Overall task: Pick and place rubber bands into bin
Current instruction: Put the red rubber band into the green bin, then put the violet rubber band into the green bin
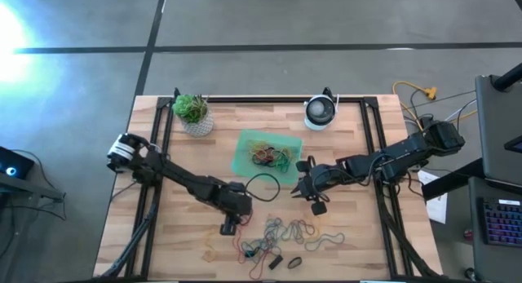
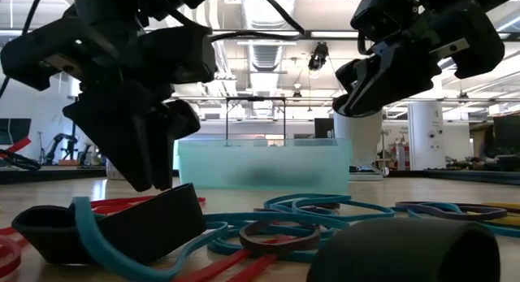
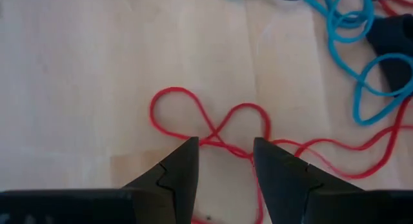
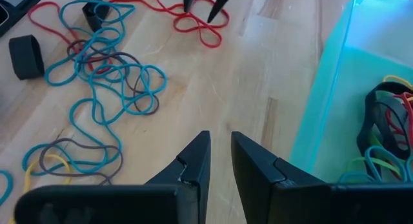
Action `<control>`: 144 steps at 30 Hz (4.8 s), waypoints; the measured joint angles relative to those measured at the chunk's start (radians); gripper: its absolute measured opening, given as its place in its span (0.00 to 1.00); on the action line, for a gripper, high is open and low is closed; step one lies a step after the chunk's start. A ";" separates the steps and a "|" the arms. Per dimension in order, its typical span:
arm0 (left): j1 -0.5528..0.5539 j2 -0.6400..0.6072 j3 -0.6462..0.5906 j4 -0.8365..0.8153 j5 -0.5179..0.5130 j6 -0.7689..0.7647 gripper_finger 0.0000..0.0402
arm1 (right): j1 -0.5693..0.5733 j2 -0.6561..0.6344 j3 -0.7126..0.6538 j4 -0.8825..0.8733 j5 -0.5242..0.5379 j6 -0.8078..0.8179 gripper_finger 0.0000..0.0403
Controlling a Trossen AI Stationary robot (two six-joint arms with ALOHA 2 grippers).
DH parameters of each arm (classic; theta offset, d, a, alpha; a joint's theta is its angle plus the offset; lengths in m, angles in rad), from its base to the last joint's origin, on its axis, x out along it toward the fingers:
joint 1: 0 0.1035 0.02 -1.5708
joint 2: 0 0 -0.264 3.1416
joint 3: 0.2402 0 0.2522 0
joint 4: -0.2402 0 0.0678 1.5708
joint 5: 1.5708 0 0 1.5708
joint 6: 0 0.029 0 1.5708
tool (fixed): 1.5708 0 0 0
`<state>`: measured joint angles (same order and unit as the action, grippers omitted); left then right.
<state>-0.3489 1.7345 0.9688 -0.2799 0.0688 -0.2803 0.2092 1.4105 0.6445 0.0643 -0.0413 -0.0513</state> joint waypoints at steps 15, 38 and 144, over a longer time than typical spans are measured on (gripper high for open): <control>-0.008 0.048 0.003 0.018 -0.013 -0.088 0.33 | 0.000 0.000 0.000 0.000 0.000 0.000 0.14; -0.006 -0.107 0.025 -0.079 -0.198 0.054 0.00 | 0.000 0.000 0.000 0.000 0.000 0.005 0.14; -0.065 -0.299 -0.094 0.034 -0.495 0.183 0.36 | 0.153 0.281 -0.016 0.100 -0.233 0.362 0.14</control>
<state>-0.4137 1.4357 0.8749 -0.2459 -0.4263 -0.0975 0.3618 1.6913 0.6281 0.1641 -0.2744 0.3103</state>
